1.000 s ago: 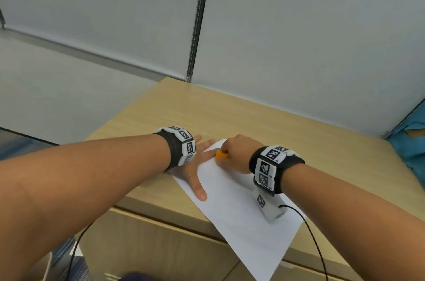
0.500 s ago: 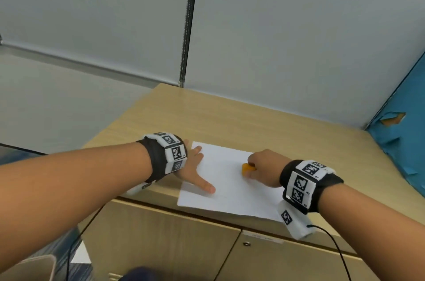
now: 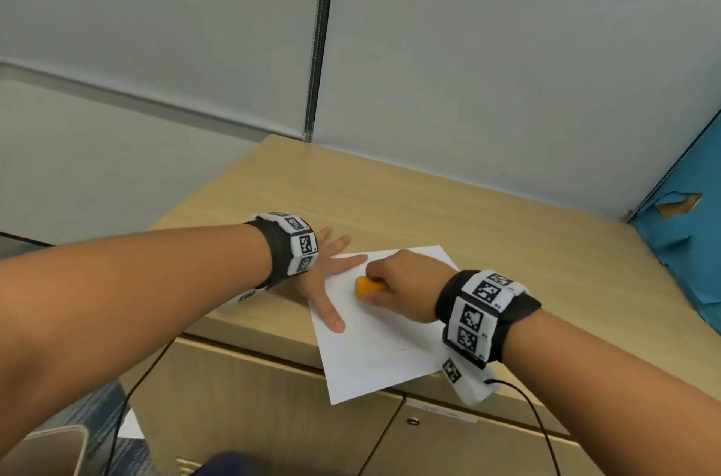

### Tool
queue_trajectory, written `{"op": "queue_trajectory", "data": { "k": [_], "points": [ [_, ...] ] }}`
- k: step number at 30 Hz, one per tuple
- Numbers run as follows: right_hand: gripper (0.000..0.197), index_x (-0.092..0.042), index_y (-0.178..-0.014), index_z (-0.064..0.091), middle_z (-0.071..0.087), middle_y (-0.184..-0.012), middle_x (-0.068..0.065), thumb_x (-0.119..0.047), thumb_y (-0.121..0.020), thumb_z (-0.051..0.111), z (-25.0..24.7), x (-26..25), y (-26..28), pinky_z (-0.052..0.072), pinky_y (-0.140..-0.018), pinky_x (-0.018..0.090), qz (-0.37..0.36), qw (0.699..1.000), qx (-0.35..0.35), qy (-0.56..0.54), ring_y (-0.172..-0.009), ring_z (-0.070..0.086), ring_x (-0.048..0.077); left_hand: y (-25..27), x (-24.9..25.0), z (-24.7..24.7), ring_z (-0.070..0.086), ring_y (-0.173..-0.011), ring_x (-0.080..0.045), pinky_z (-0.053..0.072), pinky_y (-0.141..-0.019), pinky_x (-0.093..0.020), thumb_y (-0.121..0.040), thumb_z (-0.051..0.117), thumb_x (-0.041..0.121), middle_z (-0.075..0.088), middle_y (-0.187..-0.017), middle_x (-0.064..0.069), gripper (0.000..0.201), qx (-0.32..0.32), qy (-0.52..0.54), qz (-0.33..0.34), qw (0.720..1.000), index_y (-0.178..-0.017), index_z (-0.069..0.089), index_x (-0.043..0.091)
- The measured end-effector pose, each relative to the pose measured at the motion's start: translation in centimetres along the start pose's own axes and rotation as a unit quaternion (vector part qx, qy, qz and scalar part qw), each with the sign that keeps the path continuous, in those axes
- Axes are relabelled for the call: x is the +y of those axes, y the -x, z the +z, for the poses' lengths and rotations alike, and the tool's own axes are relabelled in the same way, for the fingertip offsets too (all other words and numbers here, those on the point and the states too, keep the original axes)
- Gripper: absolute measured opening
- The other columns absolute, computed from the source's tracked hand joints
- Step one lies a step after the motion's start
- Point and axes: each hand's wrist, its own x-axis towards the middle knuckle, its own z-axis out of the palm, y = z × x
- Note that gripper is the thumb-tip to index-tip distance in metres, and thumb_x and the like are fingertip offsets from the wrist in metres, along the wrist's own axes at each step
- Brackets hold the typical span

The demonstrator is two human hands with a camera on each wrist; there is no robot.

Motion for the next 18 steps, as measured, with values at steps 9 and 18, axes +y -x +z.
{"op": "queue_trajectory", "data": {
  "k": [9,18],
  "points": [
    [0.030,-0.024,-0.078,0.057,0.056,-0.075,0.001,-0.049,-0.093,0.047,0.0,1.5,-4.7,0.046,-0.063,0.033,0.047,0.997,0.052,0.021,-0.076,0.060,0.030,-1.3,-0.3,0.5,-0.030,-0.145,-0.039,-0.004,-0.113,-0.071,-0.050,0.063,0.092,-0.038,-0.157,0.003,0.134,-0.006,0.009,-0.008,1.000,-0.142,-0.027,0.056],
    [0.035,-0.023,-0.066,0.053,0.059,-0.068,0.000,-0.049,-0.089,0.053,0.0,1.5,-5.2,0.053,-0.064,0.036,0.022,0.999,0.030,-0.012,-0.070,0.061,0.026,-1.6,-0.6,0.8,-0.031,-0.144,-0.039,-0.003,-0.113,-0.070,-0.045,0.060,0.096,-0.039,-0.156,0.004,0.136,-0.001,0.010,-0.008,1.000,-0.138,-0.031,0.058]
  ]
}}
